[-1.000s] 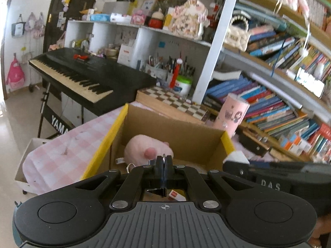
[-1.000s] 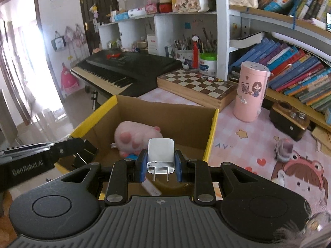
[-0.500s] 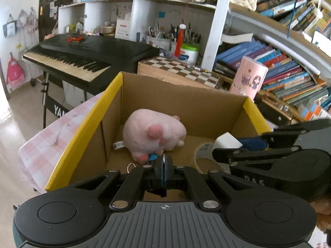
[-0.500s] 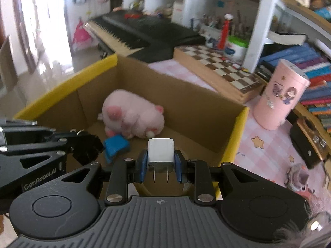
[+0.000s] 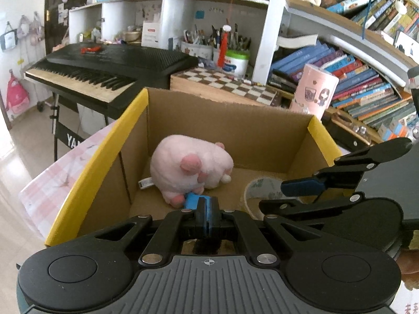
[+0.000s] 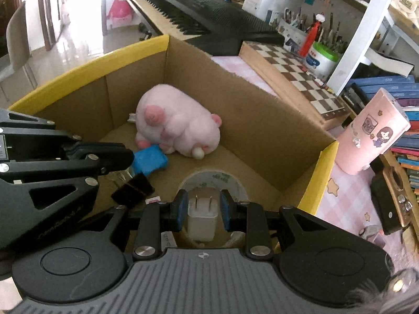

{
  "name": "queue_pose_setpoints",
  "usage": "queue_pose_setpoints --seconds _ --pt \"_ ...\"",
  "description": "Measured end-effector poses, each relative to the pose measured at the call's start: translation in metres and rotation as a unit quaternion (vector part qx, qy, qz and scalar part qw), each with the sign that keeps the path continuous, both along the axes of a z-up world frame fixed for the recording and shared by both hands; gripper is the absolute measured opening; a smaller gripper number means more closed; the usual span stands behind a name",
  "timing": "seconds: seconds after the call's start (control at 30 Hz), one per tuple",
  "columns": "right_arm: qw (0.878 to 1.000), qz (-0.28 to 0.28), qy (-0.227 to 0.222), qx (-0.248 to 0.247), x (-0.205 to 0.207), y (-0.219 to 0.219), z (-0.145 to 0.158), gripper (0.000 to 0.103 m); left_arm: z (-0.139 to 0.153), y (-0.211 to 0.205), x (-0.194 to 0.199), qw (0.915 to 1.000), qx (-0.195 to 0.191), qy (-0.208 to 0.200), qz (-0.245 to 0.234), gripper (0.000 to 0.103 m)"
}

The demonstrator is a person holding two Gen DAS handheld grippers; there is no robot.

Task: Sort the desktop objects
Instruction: 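Lower binder clip into yellow box and open left tool while right tool releases charger inside, then raise both open tools up and away from the yellow box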

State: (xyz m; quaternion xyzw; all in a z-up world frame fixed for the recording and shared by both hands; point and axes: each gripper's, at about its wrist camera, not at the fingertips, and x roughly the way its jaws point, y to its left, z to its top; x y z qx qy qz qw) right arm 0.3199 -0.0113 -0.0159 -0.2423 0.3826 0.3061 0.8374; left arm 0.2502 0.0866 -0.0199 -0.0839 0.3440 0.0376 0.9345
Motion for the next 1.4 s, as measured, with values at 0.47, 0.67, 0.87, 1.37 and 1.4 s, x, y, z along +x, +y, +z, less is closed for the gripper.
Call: queue_pose_setpoints --seconds 0.47,0.67,0.87,1.37,1.4 --pt "0.99 -0.078 -0.048 0.11 -0.022 -0.036 0.039 0.038 0.035 0.014 -0.042 0.9969 -0.002 -0.066 0.042 0.041" --pt "0.977 -0.128 -0.067 0.157 -0.042 -0.057 0.055 0.038 0.049 0.02 -0.063 0.994 -0.001 -0.091 0.061 0.059" --pt "0.969 -0.158 -0.082 0.173 -0.066 -0.07 0.062 0.041 0.053 0.021 -0.083 0.993 -0.005 -0.099 0.063 0.063" --pt "0.952 -0.227 -0.091 0.184 -0.141 -0.09 0.057 0.041 0.053 0.024 -0.145 0.9929 -0.019 -0.103 0.056 0.067" --pt "0.952 -0.229 -0.089 0.184 -0.147 -0.09 0.056 0.041 0.053 0.025 -0.149 0.993 -0.019 -0.103 0.055 0.067"
